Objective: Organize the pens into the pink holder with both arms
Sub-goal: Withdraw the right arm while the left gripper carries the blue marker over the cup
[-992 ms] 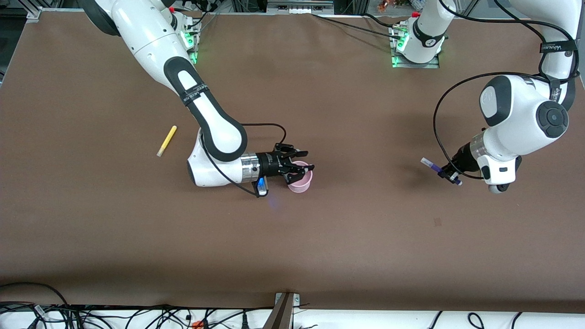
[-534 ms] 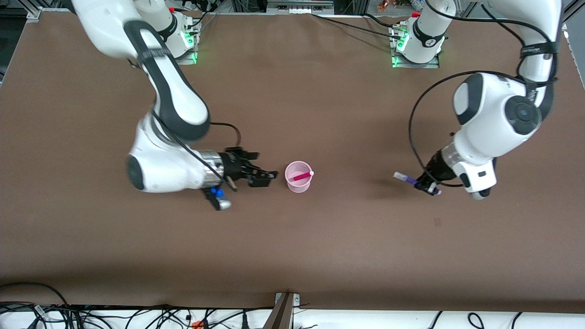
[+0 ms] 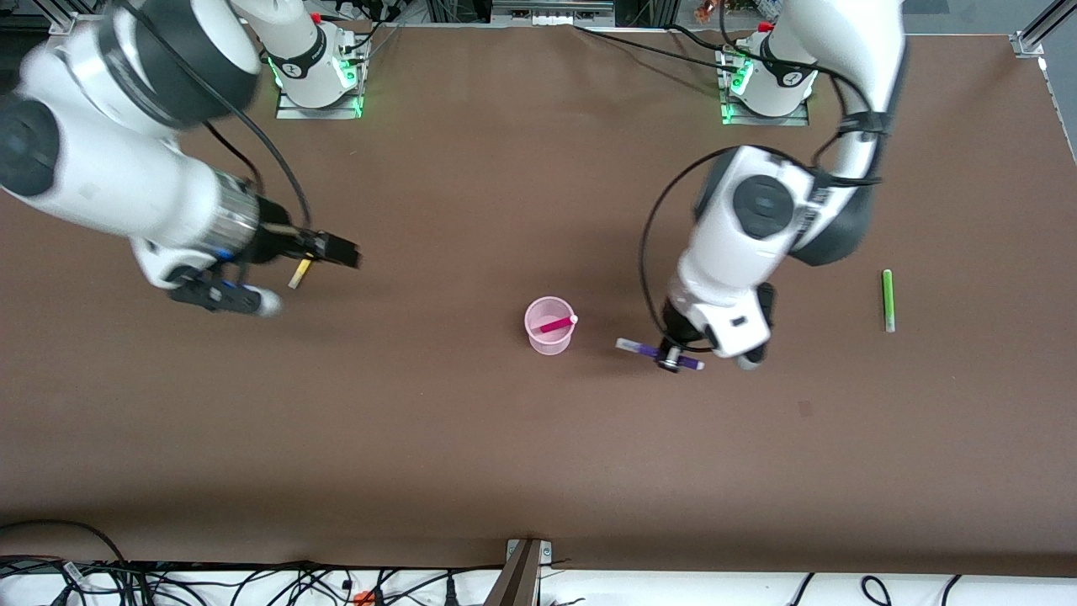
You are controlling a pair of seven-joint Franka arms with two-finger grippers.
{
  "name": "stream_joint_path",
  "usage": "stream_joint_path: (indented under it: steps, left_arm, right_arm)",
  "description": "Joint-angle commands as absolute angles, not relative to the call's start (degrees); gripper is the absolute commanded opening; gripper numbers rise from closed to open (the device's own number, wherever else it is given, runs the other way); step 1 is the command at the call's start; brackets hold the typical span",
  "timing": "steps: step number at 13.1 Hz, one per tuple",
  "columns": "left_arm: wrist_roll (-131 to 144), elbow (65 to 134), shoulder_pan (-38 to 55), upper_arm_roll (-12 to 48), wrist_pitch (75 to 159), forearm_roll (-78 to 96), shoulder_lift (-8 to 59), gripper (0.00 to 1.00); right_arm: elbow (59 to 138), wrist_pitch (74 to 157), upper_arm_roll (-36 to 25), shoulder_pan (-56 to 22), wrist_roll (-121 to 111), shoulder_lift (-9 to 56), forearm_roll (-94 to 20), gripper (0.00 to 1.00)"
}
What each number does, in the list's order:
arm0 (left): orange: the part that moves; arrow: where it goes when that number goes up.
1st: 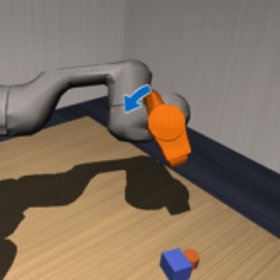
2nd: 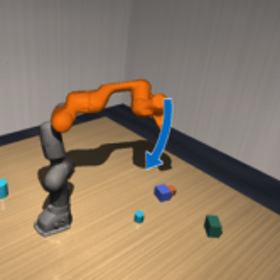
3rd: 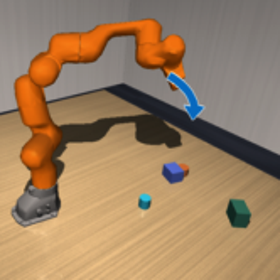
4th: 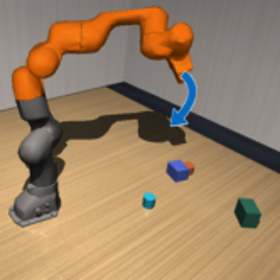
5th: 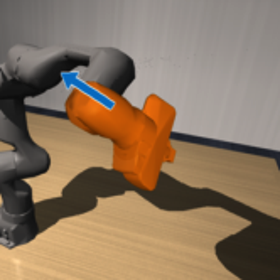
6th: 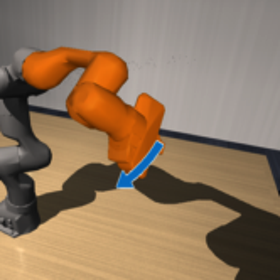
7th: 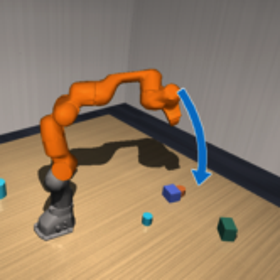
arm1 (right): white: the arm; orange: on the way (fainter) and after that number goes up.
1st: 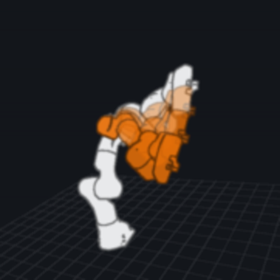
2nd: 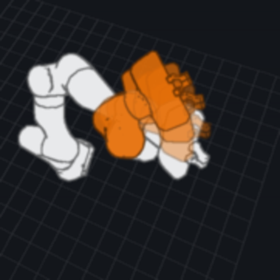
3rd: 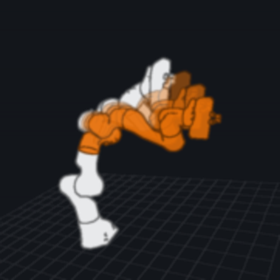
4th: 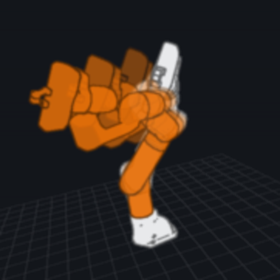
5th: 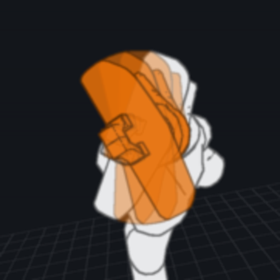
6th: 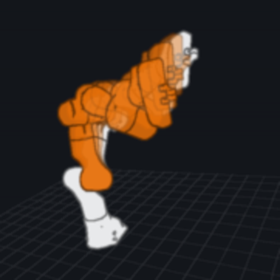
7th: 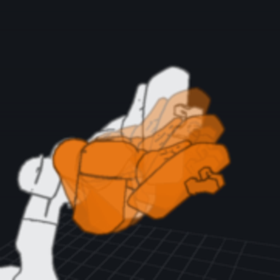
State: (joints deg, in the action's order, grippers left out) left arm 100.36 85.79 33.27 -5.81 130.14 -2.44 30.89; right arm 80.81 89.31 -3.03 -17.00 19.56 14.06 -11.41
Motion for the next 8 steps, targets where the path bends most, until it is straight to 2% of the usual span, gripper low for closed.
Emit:
stream_joint_path:
  steps: [1, 4, 8]
  left_arm:
    - [110.36, 82.89, 38.74, -6.86, 130.17, -13.32, 33.48, 0.00]
    - [115.12, 81.31, 43.66, -6.94, 130.08, -19.14, 36.72, 0.00]
    - [119.35, 81.12, 47.98, -7.29, 129.81, -28.02, 39.98, 0.00]
  right_arm:
    - [93.14, 89.91, -5.52, -17.40, 10.14, 1.26, -4.77, 1.00]
    - [93.08, 87.90, -9.22, -17.40, 4.58, -0.62, -2.03, 1.00]
    - [90.54, 87.71, -9.14, -17.40, 4.57, -0.35, -0.70, 1.00]
